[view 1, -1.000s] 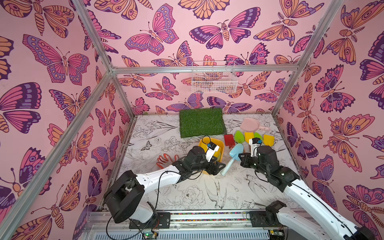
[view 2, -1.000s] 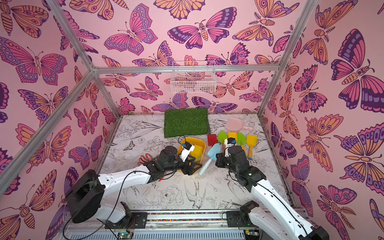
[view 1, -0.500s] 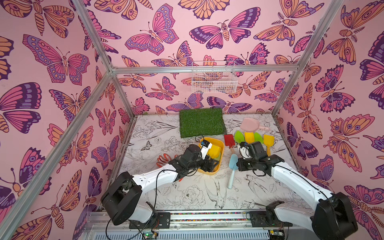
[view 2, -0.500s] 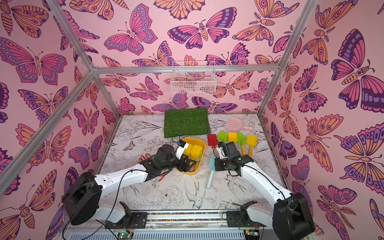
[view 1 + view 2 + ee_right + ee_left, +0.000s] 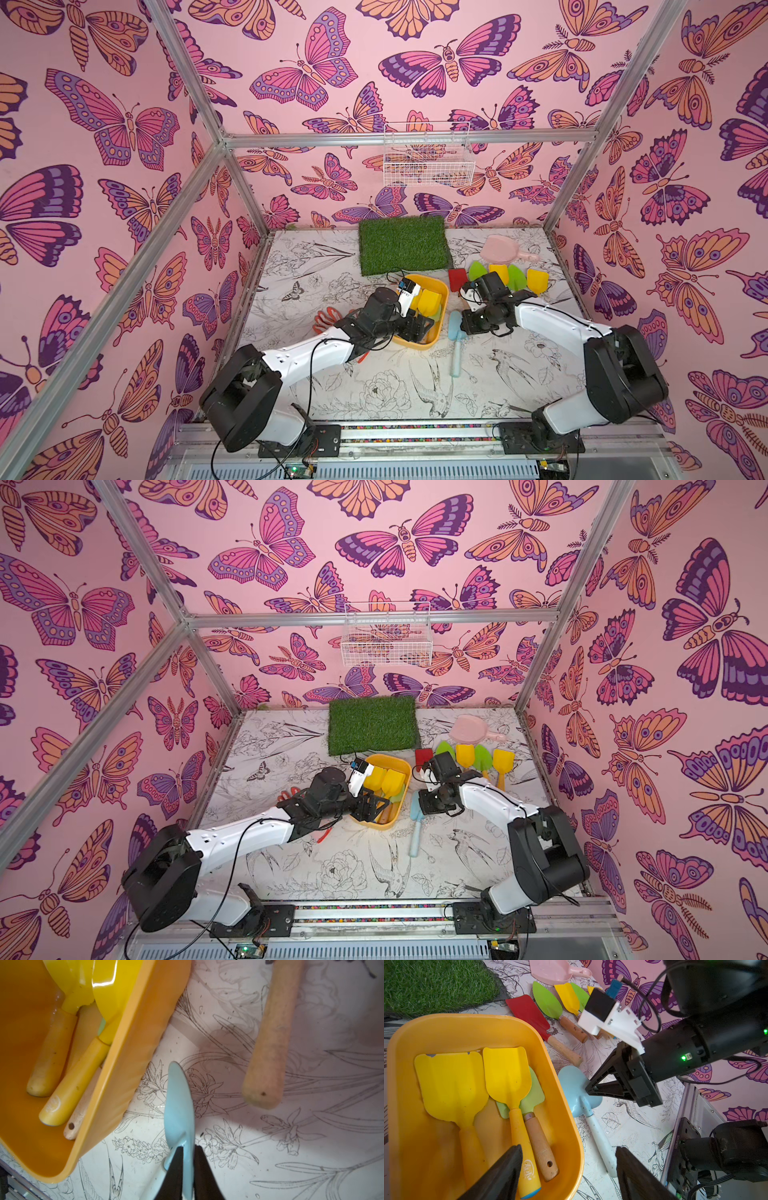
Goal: Take the shovel out of the storage box
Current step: Place the shovel at the center of the board.
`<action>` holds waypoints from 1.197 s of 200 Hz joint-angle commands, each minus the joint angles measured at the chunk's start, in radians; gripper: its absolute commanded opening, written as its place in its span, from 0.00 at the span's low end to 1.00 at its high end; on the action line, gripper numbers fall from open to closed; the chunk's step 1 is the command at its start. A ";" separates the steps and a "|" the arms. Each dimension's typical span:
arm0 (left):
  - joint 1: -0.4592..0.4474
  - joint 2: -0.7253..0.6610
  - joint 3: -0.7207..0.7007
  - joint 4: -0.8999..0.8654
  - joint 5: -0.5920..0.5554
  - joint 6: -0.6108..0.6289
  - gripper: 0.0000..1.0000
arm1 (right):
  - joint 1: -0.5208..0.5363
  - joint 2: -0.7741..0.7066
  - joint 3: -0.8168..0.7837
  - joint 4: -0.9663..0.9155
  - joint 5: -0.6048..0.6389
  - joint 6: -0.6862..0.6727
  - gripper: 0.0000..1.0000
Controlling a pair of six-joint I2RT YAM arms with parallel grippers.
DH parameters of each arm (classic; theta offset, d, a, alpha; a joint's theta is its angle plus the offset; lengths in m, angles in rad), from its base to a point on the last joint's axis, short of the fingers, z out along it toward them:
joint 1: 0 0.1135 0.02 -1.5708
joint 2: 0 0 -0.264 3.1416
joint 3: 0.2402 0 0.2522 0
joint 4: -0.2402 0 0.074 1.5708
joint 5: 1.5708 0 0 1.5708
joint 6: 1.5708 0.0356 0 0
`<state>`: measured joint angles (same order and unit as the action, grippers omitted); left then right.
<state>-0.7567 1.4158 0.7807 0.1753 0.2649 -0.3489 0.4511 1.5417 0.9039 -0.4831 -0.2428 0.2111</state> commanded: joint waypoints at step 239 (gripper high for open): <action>0.033 0.283 0.213 -0.298 -0.064 -0.039 0.67 | -0.008 -0.332 -0.037 -0.014 0.064 0.106 0.40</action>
<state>-0.7311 1.6482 0.9527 -0.0692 0.1848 -0.3759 0.4511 1.2396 0.8803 -0.4919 -0.1833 0.3035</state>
